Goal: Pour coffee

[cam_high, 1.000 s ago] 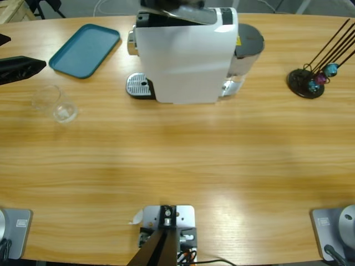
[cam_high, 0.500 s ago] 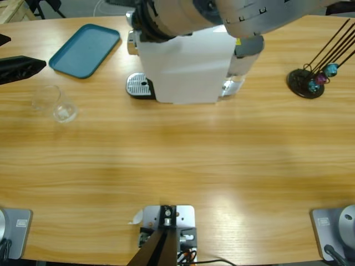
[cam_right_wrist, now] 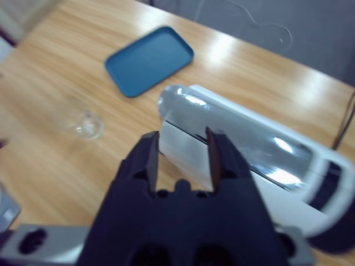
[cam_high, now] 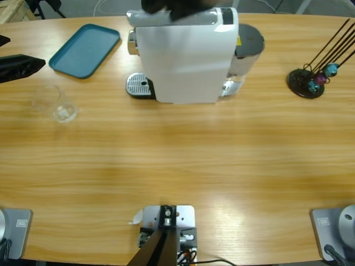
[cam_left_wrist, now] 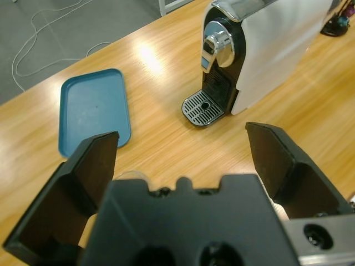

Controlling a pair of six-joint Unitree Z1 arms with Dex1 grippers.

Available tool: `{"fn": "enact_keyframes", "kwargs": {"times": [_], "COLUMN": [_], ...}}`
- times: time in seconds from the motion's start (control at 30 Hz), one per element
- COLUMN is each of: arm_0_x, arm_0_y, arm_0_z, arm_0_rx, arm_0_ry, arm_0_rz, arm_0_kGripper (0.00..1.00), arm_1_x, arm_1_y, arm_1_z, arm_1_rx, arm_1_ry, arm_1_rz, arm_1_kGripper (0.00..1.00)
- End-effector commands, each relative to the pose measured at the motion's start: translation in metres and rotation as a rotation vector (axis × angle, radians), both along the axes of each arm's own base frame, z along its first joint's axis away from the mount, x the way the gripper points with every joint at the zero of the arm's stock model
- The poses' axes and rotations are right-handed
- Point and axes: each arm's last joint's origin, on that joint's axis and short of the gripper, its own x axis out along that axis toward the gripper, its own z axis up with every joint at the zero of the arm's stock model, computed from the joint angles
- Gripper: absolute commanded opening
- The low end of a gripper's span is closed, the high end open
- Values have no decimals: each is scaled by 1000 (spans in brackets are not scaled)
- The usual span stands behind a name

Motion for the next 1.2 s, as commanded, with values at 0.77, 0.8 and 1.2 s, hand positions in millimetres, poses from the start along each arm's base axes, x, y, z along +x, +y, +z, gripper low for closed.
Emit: {"fn": "enact_keyframes", "kwargs": {"times": [0.77,0.8,1.2], "arm_0_x": [23,23,33], "arm_0_y": [2,1,-9], "arm_0_z": [-142,-145,-169], "arm_0_rx": [60,50,111], "arm_0_ry": [226,222,156], "arm_0_rz": [606,600,614], "arm_0_kGripper": [1000,1000,1000], "arm_1_x": [-121,-122,-117], "arm_1_y": [-179,-180,-173], "arm_1_z": [-65,-66,-74], "arm_1_rx": [-157,-157,-178], "arm_1_ry": [269,271,299], "arm_1_rz": [52,50,42], "arm_1_kGripper": [1000,1000,1000]}}
